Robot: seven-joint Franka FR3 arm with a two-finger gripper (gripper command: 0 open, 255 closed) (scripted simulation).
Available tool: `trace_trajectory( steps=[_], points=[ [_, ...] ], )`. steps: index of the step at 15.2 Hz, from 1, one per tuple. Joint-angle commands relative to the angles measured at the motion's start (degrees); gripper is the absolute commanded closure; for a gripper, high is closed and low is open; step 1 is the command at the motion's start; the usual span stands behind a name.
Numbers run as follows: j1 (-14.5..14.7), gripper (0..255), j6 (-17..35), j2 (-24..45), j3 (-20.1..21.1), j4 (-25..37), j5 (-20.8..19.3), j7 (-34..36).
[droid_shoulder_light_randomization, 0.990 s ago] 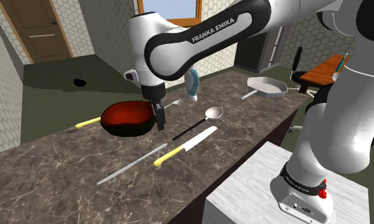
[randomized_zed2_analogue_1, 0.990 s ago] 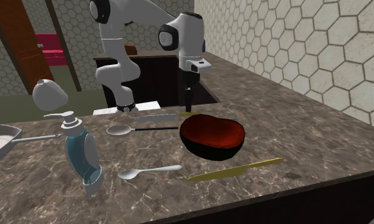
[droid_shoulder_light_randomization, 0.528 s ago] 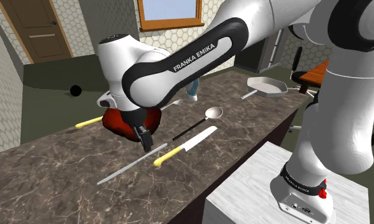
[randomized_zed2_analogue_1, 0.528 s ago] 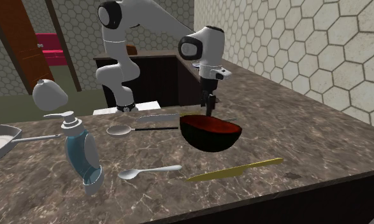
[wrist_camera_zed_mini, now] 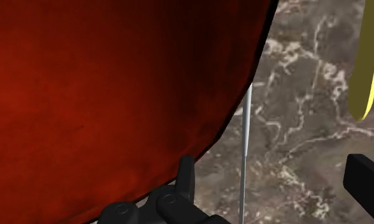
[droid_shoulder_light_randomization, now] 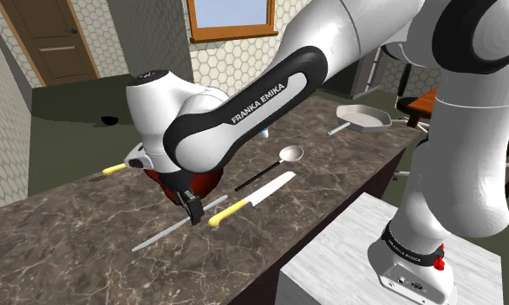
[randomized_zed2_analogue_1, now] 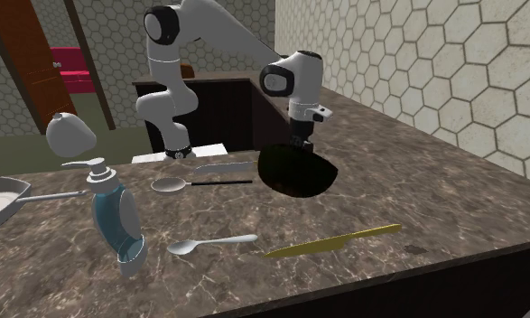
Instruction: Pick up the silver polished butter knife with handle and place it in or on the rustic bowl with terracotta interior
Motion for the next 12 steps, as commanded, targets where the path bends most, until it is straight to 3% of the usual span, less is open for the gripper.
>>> trace_trajectory(
  steps=[1, 8, 9, 12],
  points=[
    [-0.66, 0, 1.13, 0.84, -0.91, -1.58, -0.82, 0.13],
    [-0.8, 0, 1.13, 0.86, -0.75, -1.58, -0.87, 0.17],
    [-0.88, 255, 1.0, 0.85, -0.79, -1.46, -0.85, 0.01],
    [-0.97, 255, 1.07, 1.56, -0.97, -0.83, -1.09, -0.17]
  ],
)
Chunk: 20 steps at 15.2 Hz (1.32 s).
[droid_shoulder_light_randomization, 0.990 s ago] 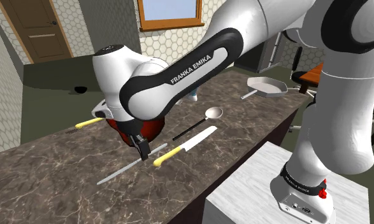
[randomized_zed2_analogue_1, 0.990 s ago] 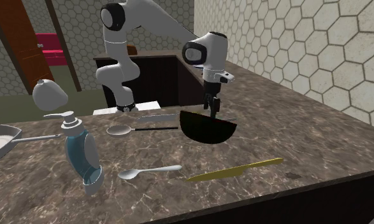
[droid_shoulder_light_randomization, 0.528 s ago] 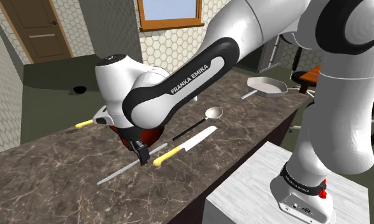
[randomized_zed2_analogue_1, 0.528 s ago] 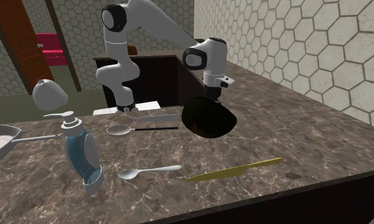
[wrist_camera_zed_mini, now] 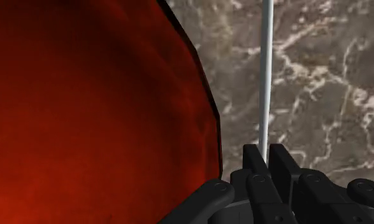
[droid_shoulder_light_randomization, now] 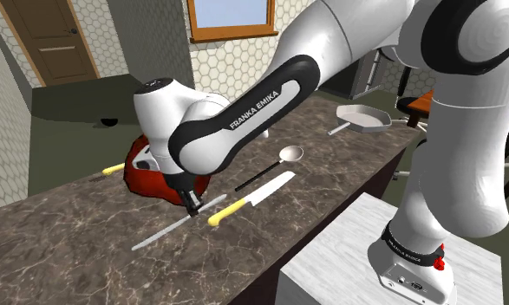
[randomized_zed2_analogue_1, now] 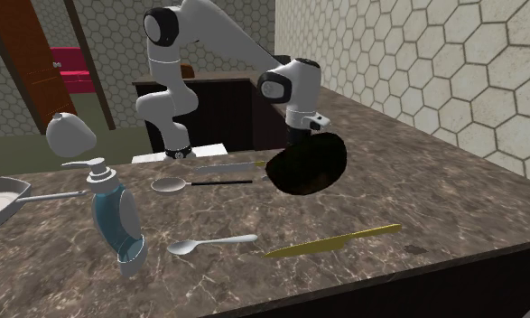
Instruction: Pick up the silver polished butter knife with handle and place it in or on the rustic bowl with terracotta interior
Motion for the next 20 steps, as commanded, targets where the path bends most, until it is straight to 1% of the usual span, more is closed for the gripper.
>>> trace_trajectory(
  steps=[1, 5, 6, 20],
  points=[
    [-0.16, 255, -0.28, 0.22, -0.18, 0.05, -0.05, -0.14],
    [-0.21, 255, -0.24, 0.33, -0.23, 0.11, -0.09, -0.22],
    [0.11, 255, -0.13, -0.5, 0.11, -0.82, 0.15, 0.39],
    [-0.28, 255, -9.73, -5.03, 0.63, 4.54, 2.23, -1.21]
  ],
)
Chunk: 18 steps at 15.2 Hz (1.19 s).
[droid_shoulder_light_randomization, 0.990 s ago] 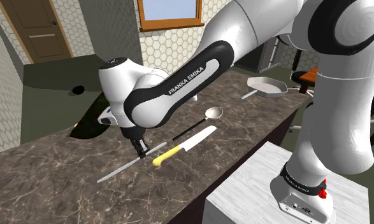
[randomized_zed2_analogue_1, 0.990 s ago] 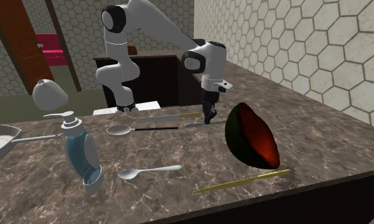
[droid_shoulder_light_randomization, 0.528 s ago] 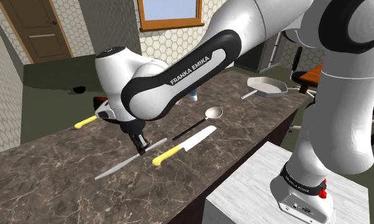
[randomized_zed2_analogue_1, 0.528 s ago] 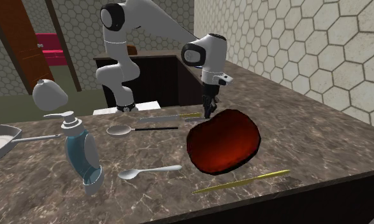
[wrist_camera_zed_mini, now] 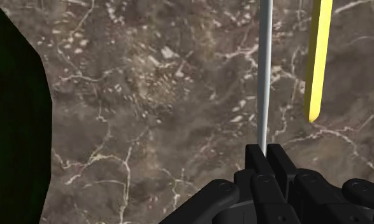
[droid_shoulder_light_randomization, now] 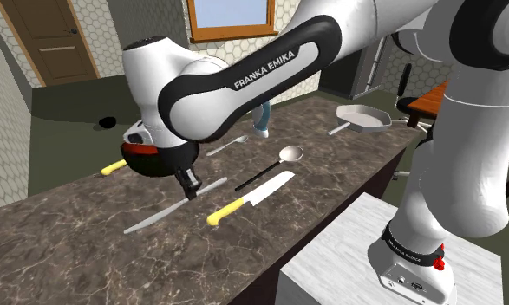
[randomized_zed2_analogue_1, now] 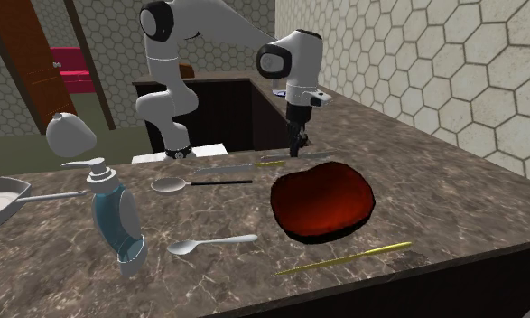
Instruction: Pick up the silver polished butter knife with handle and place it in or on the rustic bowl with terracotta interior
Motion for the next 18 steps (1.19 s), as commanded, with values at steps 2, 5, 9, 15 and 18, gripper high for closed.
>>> trace_trajectory(
  steps=[2, 5, 9, 15, 18],
  points=[
    [0.0, 255, -2.2, -0.41, 0.05, 1.8, 0.22, -0.22],
    [-0.03, 255, -4.34, -1.03, 0.11, 3.37, 0.5, -0.46],
    [-0.05, 255, -7.24, -1.69, 0.16, 5.65, 0.8, -0.73],
    [-0.03, 255, -11.69, -2.31, 0.23, 9.52, 1.09, -1.05],
    [0.0, 255, -13.95, -2.44, 0.26, 11.67, 1.17, -1.16]
  ],
)
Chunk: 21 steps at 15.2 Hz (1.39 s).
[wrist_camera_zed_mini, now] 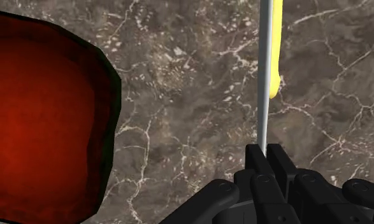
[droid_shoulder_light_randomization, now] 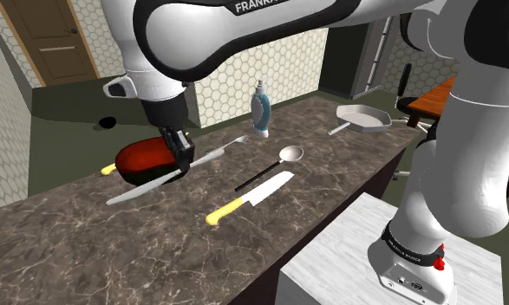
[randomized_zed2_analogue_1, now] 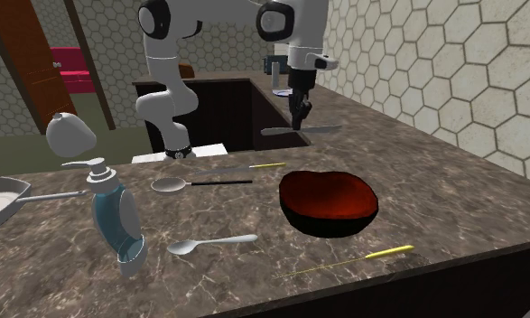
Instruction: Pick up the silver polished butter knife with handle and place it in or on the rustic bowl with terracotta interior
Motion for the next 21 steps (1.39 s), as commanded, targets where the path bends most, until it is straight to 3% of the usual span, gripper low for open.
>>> trace_trajectory(
  steps=[1, 4, 10, 15, 17, 21],
  points=[
    [0.01, 255, -1.65, -0.05, 0.01, 1.6, 0.03, -0.1],
    [-0.49, 255, -3.16, 0.9, -0.45, 4.05, -0.23, -1.16],
    [-3.38, 255, -6.91, 7.89, -3.01, 14.86, -1.9, -7.06],
    [-5.21, 255, -11.68, 15.96, -4.84, 27.82, -3.37, -11.76],
    [-5.75, 255, -14.96, 21.06, -5.65, 36.3, -4.15, -14.01],
    [-6.26, 255, -11.15, 19.87, -5.62, 31.28, -3.93, -13.81]
  ],
)
